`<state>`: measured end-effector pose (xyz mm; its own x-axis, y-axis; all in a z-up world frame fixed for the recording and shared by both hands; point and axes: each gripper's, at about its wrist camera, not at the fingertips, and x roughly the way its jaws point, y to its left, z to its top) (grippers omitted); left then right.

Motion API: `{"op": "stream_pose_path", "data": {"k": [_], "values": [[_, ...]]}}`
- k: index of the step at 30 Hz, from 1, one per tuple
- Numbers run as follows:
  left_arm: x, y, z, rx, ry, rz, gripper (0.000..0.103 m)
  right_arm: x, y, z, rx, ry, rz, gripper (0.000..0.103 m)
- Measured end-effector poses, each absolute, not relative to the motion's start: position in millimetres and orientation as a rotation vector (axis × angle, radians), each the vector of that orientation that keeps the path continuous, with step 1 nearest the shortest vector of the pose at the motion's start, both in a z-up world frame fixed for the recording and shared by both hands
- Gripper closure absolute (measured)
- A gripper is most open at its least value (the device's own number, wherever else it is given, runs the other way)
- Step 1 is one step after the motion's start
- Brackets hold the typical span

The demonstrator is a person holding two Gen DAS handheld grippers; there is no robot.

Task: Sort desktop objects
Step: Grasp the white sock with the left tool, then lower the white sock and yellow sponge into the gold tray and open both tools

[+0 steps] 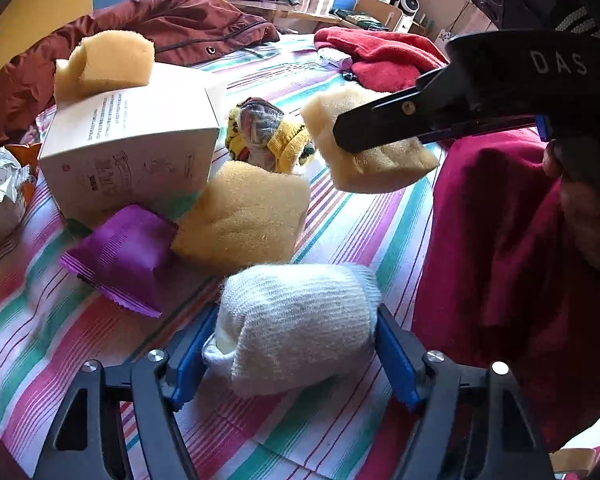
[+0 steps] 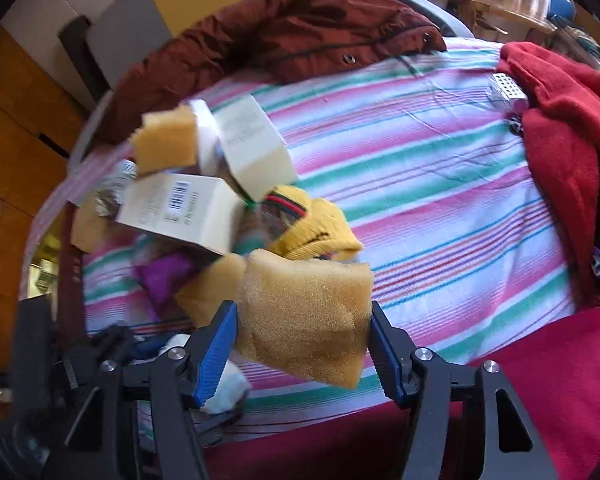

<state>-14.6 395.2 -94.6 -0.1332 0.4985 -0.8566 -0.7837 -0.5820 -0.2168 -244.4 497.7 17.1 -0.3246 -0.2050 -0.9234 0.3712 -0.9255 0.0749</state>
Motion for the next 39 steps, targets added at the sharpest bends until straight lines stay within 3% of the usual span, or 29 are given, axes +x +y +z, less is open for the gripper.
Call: {"op": "stream_pose_path", "data": {"k": [5,12,17,25,32,39], "values": [[-5,378,-88,-1.185,0.283,1.898,0.031,-262,497,6,1.553,0.209,-2.28,0.039],[13,298,-42,-1.074,0.16,2.008,0.031,-260,502,16,1.426,0.158,-2.314,0.04],[8,232,-21,-1.048,0.048,2.178,0.031,-239,484,31,1.329,0.297,-2.395,0.04],[7,123,-3,-1.038,-0.104,2.45,0.031,-185,383,32,1.146,0.445,-2.193,0.039],[-6,27,-5,-1.115,-0.243,2.669,0.031,-127,294,13,1.056,0.435,-1.956,0.039],[-26,-21,-11,-1.147,-0.288,2.787,0.03,-68,227,-7,1.006,0.398,-1.718,0.039]]}}
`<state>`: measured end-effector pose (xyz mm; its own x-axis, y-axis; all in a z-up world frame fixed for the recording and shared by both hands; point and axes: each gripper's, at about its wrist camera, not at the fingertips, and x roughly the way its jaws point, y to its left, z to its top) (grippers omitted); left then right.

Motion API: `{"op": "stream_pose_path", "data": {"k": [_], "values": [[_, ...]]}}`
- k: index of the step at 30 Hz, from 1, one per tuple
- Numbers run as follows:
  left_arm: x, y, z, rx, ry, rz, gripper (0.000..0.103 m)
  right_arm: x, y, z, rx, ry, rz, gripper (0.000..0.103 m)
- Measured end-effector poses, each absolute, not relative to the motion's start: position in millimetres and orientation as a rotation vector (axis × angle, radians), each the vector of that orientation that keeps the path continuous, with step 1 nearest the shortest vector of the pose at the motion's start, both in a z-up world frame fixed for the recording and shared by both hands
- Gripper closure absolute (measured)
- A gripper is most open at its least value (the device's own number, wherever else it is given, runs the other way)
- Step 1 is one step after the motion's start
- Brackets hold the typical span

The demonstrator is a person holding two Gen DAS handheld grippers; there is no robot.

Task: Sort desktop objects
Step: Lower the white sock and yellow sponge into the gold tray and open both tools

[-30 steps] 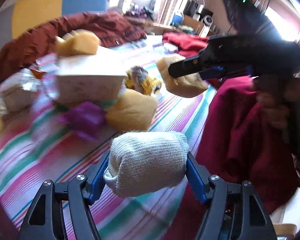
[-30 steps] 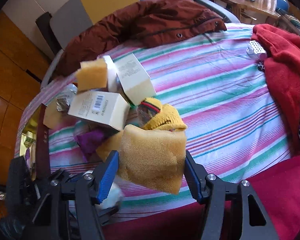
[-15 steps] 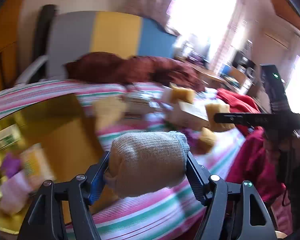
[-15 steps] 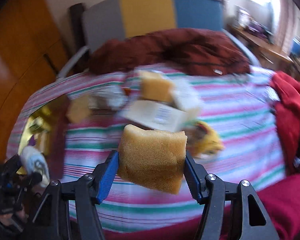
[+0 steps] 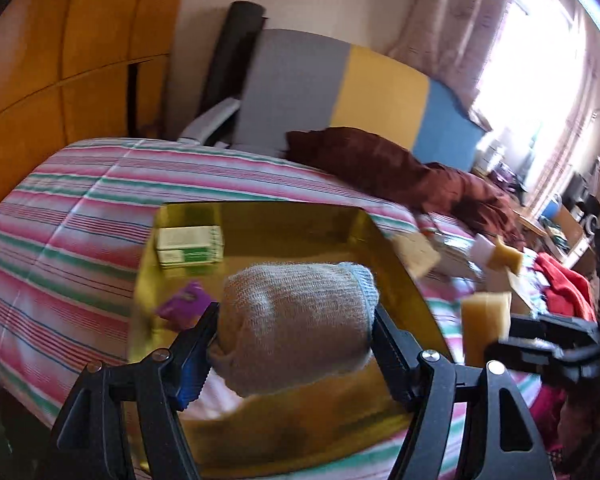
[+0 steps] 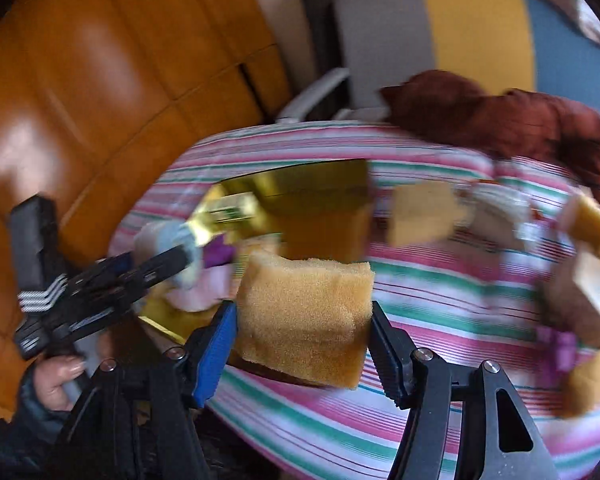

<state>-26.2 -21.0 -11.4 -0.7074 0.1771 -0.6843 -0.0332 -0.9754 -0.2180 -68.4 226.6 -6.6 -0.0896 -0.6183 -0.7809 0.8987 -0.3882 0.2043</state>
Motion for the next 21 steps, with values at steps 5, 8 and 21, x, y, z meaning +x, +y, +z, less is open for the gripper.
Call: {"op": "stream_pose_path", "data": {"k": [5,8,21], "values": [[-45,-44,-20,-1.204,-0.292,2.847,0.03,-46,189,-28,1.02,0.433,-1.619,0.039],[-56,-56,-25,-1.232,-0.301,2.868,0.03,-34,170,-40,1.032,0.447,-1.569,0.039],[-74,-77,-40,-1.311,-0.423,2.877,0.019,-10,131,-85,1.072,0.473,-1.447,0.018]]}}
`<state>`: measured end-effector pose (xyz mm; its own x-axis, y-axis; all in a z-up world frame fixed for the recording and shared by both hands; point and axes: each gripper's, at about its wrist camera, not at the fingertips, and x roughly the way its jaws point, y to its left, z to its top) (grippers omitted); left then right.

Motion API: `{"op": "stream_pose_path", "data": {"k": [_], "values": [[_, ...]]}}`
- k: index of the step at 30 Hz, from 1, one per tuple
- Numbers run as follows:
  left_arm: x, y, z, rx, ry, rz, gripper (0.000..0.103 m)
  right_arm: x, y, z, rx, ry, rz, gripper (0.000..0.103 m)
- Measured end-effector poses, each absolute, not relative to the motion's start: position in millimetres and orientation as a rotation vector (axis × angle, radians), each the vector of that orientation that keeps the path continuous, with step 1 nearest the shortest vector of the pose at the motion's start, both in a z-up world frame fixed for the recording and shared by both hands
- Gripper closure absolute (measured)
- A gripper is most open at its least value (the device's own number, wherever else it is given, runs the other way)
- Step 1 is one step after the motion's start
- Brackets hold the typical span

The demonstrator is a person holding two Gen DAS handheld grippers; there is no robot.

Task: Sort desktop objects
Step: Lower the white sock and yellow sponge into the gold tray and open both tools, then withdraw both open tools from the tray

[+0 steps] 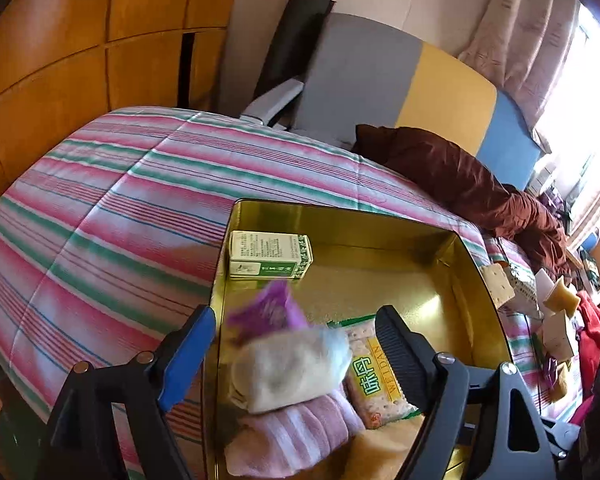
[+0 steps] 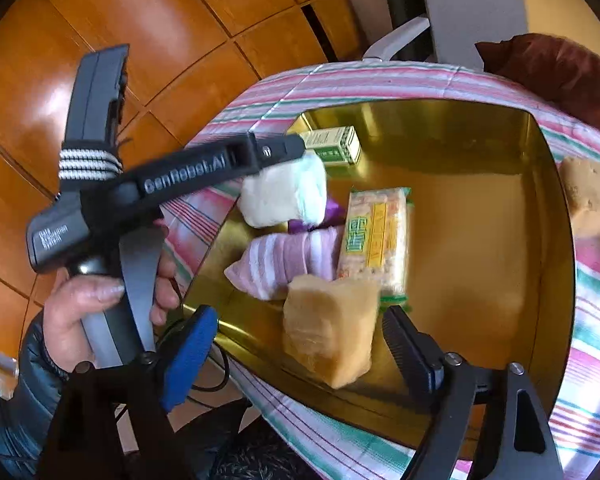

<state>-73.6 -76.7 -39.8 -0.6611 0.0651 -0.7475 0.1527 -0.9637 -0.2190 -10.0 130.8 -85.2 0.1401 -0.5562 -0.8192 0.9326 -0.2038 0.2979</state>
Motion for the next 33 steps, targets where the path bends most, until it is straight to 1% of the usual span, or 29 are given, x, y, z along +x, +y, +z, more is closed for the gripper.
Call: {"op": "stream_pose_path", "data": {"k": [8,15,21,24,27,29,33], "values": [[-42,-57,-19,1.165,0.284,-2.776,0.019,-9,145,-92,1.061,0.456,-1.46,0.016],[-18,-28,5,1.063,0.169,-2.799,0.019,1,165,-80,0.916,0.521,-1.569,0.008],[-8,-12,16,1.03,0.137,-2.824,0.019,7,184,-69,0.764,0.553,-1.686,0.005],[-4,-6,20,1.001,0.135,-2.817,0.02,8,194,-63,0.679,0.567,-1.763,0.0],[-1,-3,22,0.982,0.126,-2.791,0.02,6,203,-56,0.622,0.575,-1.831,0.0],[1,-2,23,0.968,0.12,-2.776,0.02,2,204,-53,0.642,0.563,-1.853,0.0],[5,3,27,0.923,0.081,-2.761,0.02,-13,211,-50,0.726,0.461,-1.836,0.0]]}}
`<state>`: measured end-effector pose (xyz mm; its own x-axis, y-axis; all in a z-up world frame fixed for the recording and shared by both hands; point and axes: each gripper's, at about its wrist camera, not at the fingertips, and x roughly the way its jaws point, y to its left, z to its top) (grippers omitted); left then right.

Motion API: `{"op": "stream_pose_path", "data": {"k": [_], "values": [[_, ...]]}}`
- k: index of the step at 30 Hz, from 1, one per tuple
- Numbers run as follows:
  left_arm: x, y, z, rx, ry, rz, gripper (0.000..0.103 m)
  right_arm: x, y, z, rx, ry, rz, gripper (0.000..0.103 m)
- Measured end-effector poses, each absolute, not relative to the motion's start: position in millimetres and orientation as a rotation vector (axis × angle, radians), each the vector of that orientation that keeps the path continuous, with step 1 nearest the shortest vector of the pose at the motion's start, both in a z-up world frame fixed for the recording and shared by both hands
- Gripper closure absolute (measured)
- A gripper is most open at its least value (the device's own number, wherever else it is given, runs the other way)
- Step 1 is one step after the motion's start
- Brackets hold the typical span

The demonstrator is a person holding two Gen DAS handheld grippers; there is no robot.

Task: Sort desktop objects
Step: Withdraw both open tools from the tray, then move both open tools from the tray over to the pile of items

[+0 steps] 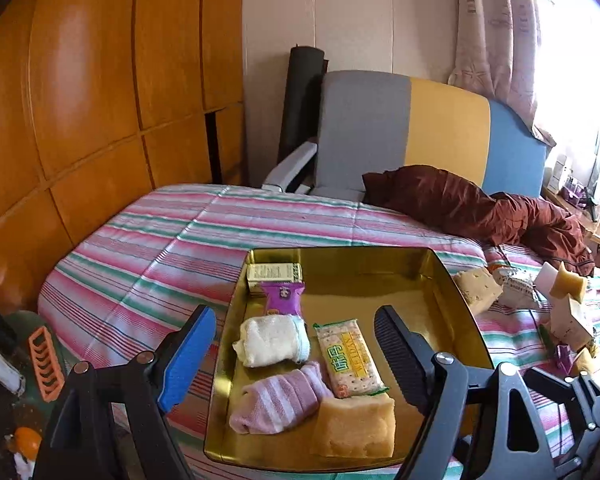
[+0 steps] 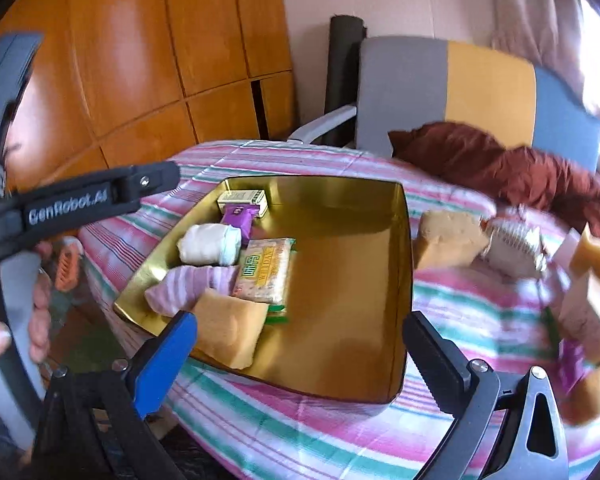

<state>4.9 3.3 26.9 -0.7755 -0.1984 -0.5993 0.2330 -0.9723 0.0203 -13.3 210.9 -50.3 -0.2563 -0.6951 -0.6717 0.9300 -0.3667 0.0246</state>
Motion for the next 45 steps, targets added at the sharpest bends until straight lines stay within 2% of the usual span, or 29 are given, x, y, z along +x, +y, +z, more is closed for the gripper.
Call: {"op": "stream_pose_path", "data": {"k": [7,12,25,36,45], "values": [[7,14,30,0.902,0.018,-2.773,0.02,-19,224,-48,0.722,0.442,-1.882,0.002],[4,20,25,0.937,0.033,-2.783,0.02,-21,229,-47,0.71,0.457,-1.905,0.008],[-2,27,7,1.008,-0.017,-2.732,0.02,-43,242,-49,0.741,0.447,-1.948,0.008],[-7,39,-2,1.102,0.04,-2.803,0.02,-76,265,-49,0.806,0.427,-2.006,0.008],[-13,84,3,1.171,-0.04,-2.963,0.021,-111,295,-41,0.85,0.417,-2.117,0.006]]}}
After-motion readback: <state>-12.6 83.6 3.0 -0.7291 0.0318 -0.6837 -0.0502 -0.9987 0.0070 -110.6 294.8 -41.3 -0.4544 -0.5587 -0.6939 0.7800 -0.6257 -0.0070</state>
